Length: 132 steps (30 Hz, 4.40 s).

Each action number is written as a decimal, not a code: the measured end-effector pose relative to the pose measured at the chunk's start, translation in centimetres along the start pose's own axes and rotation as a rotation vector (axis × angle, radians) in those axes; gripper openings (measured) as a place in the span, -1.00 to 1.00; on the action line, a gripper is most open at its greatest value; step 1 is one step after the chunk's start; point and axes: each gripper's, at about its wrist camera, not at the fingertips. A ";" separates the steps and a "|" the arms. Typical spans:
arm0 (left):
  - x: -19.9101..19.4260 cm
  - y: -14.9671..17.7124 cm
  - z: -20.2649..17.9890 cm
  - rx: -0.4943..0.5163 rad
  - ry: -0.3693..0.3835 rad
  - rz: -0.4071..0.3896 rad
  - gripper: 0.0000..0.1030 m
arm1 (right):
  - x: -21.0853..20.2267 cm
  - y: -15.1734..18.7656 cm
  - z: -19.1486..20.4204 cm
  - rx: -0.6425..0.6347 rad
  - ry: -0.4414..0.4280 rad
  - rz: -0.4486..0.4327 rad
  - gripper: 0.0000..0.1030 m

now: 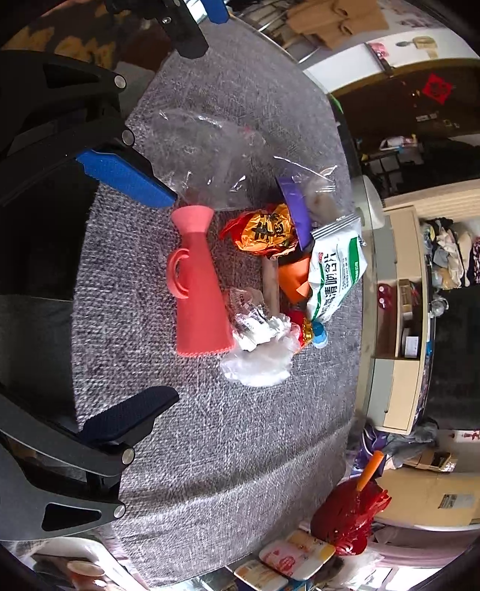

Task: Collect trash
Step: 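Grasp the pink plastic horn with the right tool while the left tool grasps a clear plastic bag, then lower both held items into the black bin under the table and open both tools, then grasp crumpled white wrapper with the right tool while the left tool grasps orange candy wrapper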

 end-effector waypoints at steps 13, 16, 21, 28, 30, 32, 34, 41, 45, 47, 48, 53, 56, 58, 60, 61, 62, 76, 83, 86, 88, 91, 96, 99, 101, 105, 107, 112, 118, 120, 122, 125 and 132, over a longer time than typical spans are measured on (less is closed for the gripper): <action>1.5 -1.0 -0.3 0.007 0.026 0.037 0.83 | 2.1 -1.0 0.6 -0.043 0.022 0.010 0.86; 2.2 -1.2 -0.6 0.014 0.049 0.050 0.83 | 2.4 -1.3 0.3 -0.045 0.019 0.006 0.73; 3.7 -1.6 -1.3 0.027 0.088 0.076 0.79 | 2.2 -1.5 -0.6 -0.037 0.026 -0.010 0.72; 6.3 -1.7 -2.9 0.039 0.137 0.118 0.57 | 1.2 -1.3 -1.6 -0.019 -0.009 -0.013 0.72; 6.9 -1.9 -3.2 0.041 0.145 0.123 0.57 | 1.1 -1.0 -1.6 -0.022 -0.039 -0.004 0.72; 7.5 -1.9 -3.2 0.036 0.168 0.131 0.51 | 1.2 -0.6 -1.5 -0.018 -0.077 0.009 0.72; 7.7 -1.7 -3.4 0.042 0.169 0.126 0.49 | 1.3 -0.4 -1.4 -0.023 -0.080 0.016 0.72; 7.0 -0.9 -3.9 0.068 0.182 0.104 -0.39 | 0.5 0.4 -1.5 -0.016 -0.076 0.009 0.72; 6.4 -0.3 -3.5 0.043 0.211 0.110 -0.69 | -0.1 1.4 -2.0 0.003 -0.092 0.001 0.72; 6.0 0.4 -3.4 0.046 0.225 0.112 -0.80 | -0.1 1.9 -2.3 0.019 -0.111 0.003 0.72; 5.8 0.6 -3.4 0.047 0.232 0.109 -0.83 | -0.2 2.2 -2.5 0.029 -0.122 0.000 0.72; 4.1 1.9 -3.4 0.045 0.269 0.082 -0.99 | -1.0 3.0 -2.6 0.043 -0.125 -0.015 0.71; 2.4 2.9 -3.5 0.060 0.263 0.064 -0.99 | -1.8 3.1 -2.4 0.042 -0.118 -0.025 0.71; 1.5 3.3 -3.2 0.064 0.257 0.052 -0.99 | -2.6 3.6 -2.4 0.043 -0.118 -0.035 0.71; 0.3 3.9 -3.1 0.065 0.252 0.040 -0.99 | -3.4 3.9 -2.4 0.040 -0.118 -0.046 0.71; -0.3 4.2 -2.9 0.067 0.249 0.034 -0.99 | -3.9 4.0 -2.3 0.037 -0.117 -0.053 0.71; -1.1 4.6 -2.8 0.070 0.245 0.028 -0.99 | -4.4 4.2 -2.2 0.035 -0.116 -0.059 0.71; -1.5 12.5 -3.7 0.103 0.282 0.159 -0.98 | -4.5 10.1 -0.7 0.045 -0.156 0.093 0.71; 3.4 15.5 -4.1 0.085 0.313 0.315 -0.97 | -0.5 12.5 0.9 0.026 -0.146 0.209 0.71; 5.2 16.5 -4.2 0.082 0.336 0.366 -0.97 | 1.4 13.3 1.0 0.048 -0.165 0.258 0.71; 6.0 17.0 -4.3 0.089 0.339 0.388 -0.97 | 2.5 13.8 1.0 0.055 -0.163 0.284 0.71; 6.9 17.6 -4.6 0.099 0.345 0.414 -0.96 | 3.4 14.2 1.0 0.059 -0.162 0.310 0.71; 7.4 17.7 -4.4 0.098 0.336 0.424 -0.82 | 3.9 14.0 1.4 0.047 -0.173 0.317 0.72; 7.5 17.4 -4.3 0.087 0.330 0.430 -0.74 | 4.0 13.7 1.5 0.043 -0.178 0.318 0.73; 7.6 17.2 -4.2 0.079 0.323 0.433 -0.67 | 4.0 13.6 1.5 0.046 -0.174 0.319 0.73; 7.6 17.0 -3.8 0.068 0.310 0.429 -0.40 | 4.0 13.3 1.2 0.063 -0.177 0.314 0.83; 7.4 16.9 -3.7 0.062 0.306 0.421 -0.25 | 3.8 13.1 1.0 0.071 -0.173 0.305 0.88; 6.8 16.4 -3.5 0.062 0.291 0.397 0.04 | 3.1 12.5 -0.2 0.112 -0.163 0.279 0.89; 4.9 14.5 -3.4 0.079 0.270 0.317 0.70 | 0.2 10.5 -1.8 0.149 -0.113 0.196 0.92; 4.0 13.5 -3.4 0.089 0.256 0.286 0.77 | -1.2 9.4 -2.4 0.160 -0.106 0.159 0.92; 2.8 12.3 -3.3 0.091 0.248 0.244 0.82 | -2.8 7.9 -3.1 0.167 -0.098 0.115 0.92; 1.1 10.6 -3.2 0.089 0.245 0.195 0.83 | -4.4 5.8 -3.9 0.168 -0.086 0.065 0.92; -1.9 6.0 -3.6 0.117 0.218 0.101 0.84 | -5.2 0.9 -5.3 0.147 -0.058 0.021 0.92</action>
Point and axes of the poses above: each gripper's, at about its wrist camera, not at the fingertips, and x roughly the way its jaws point, z to its left, y to its underside, and after that the axes turned 6 degrees about z, right-handed
